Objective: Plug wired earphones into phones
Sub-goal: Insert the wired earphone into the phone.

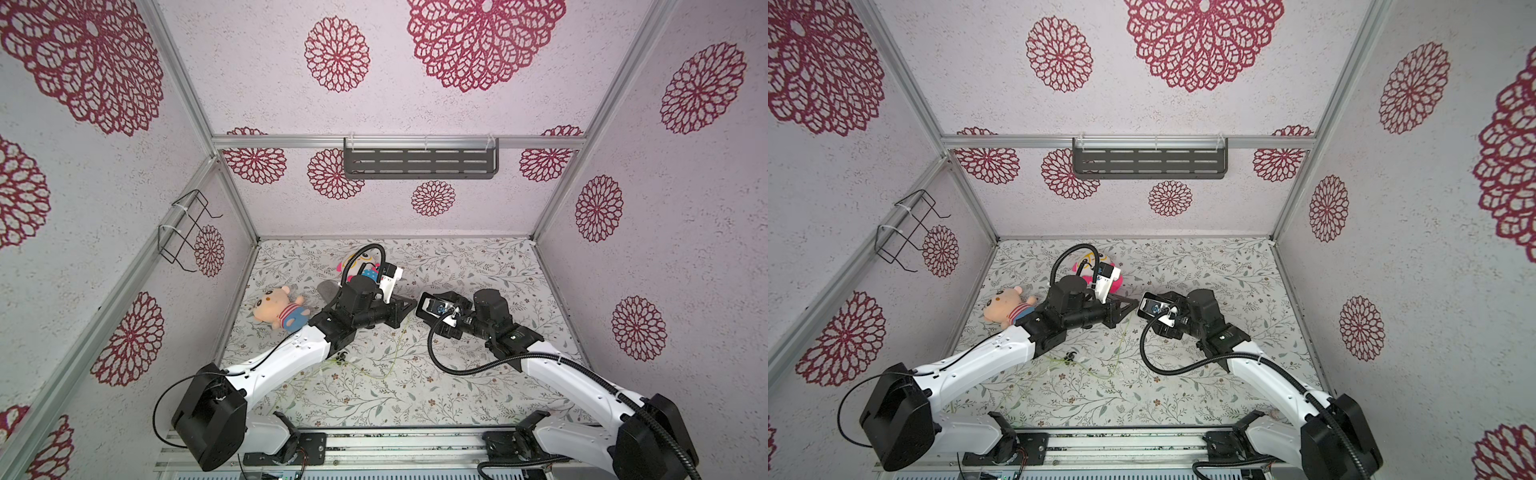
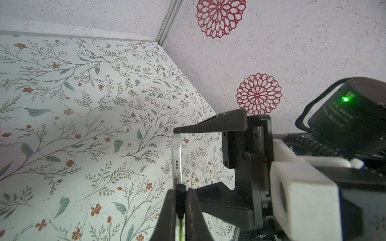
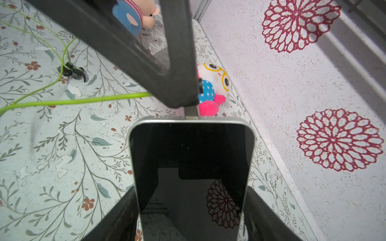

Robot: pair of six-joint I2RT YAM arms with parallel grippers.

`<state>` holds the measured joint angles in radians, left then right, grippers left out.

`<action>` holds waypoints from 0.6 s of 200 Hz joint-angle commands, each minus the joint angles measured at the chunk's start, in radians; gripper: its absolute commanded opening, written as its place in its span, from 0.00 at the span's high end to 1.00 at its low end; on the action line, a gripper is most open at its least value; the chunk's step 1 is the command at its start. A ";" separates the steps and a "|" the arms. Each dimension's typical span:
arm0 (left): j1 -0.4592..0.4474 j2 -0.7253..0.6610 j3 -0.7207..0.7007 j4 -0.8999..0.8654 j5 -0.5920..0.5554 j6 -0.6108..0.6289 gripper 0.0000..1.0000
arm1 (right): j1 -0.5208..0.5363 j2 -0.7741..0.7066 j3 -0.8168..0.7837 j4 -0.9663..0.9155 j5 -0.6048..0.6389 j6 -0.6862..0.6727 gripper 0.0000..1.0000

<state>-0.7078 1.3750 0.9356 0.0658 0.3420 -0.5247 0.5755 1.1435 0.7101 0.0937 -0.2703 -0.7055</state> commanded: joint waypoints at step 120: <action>-0.016 0.055 0.041 -0.056 0.100 0.029 1.00 | 0.023 -0.134 -0.012 0.189 -0.085 -0.003 0.46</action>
<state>-0.7082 1.4014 0.9565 0.0685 0.4019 -0.5262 0.5766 1.0809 0.6670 0.0971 -0.2481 -0.7063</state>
